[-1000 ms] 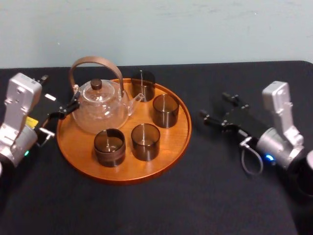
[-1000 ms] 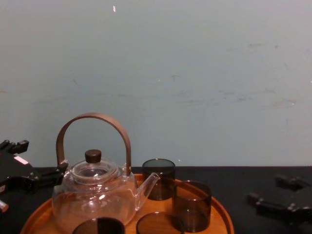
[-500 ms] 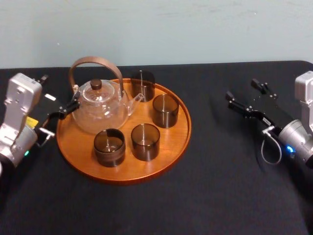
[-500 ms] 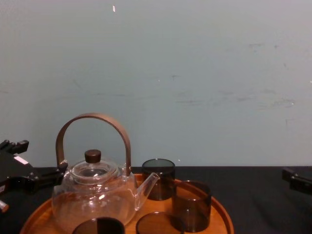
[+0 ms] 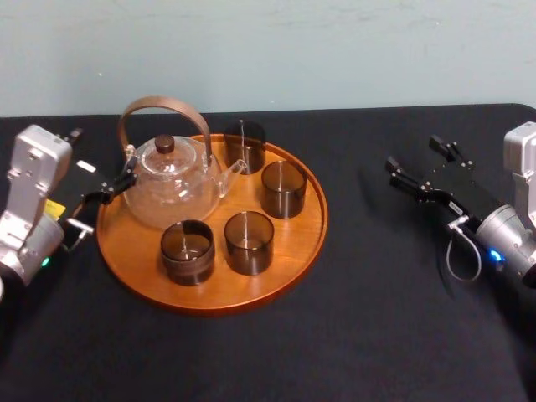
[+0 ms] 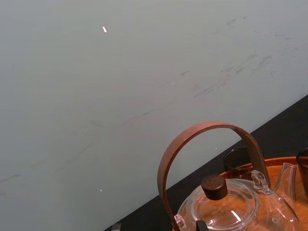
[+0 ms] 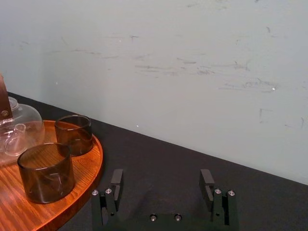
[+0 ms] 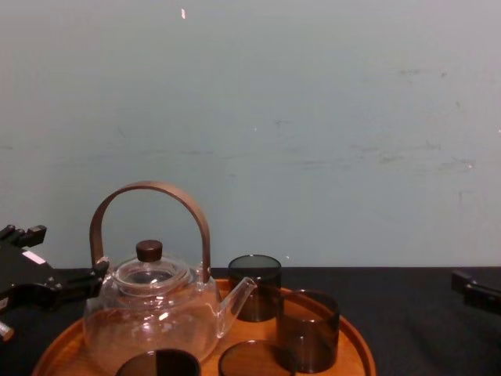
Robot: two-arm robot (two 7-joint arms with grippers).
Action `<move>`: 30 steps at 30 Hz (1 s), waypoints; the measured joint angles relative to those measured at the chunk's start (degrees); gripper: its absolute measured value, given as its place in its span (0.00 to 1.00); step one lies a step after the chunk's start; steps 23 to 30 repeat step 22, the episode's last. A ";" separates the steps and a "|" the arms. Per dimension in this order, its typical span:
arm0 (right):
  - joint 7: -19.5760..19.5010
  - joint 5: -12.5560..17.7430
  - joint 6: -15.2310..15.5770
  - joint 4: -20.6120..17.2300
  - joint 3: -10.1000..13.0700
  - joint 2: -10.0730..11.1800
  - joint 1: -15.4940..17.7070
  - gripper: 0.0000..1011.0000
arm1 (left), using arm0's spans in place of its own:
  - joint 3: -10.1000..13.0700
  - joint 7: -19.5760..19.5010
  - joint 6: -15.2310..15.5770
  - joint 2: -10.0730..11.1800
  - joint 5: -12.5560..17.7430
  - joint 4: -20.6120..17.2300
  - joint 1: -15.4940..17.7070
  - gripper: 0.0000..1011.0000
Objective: Pick up the glass from the table and place it on the tray.
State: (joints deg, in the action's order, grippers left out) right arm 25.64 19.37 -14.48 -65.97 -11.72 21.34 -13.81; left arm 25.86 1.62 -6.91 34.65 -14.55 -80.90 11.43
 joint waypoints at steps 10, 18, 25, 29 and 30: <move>0.15 -0.05 0.00 0.05 -0.09 0.01 -0.03 0.99 | 0.00 0.00 0.00 0.00 0.00 0.00 0.00 1.00; 0.20 -0.05 -0.01 0.08 -0.14 0.01 -0.06 0.99 | 0.00 0.00 0.00 0.00 0.00 0.00 0.00 1.00; 0.22 -0.05 -0.01 0.08 -0.16 0.01 -0.07 0.99 | 0.00 0.00 0.00 0.00 0.00 0.00 0.00 1.00; 0.22 -0.05 -0.01 0.08 -0.16 0.01 -0.07 0.99 | 0.00 0.00 0.00 0.00 0.00 0.00 0.00 1.00; 0.22 -0.05 -0.01 0.08 -0.16 0.01 -0.07 0.99 | 0.00 0.00 0.00 0.00 0.00 0.00 0.00 1.00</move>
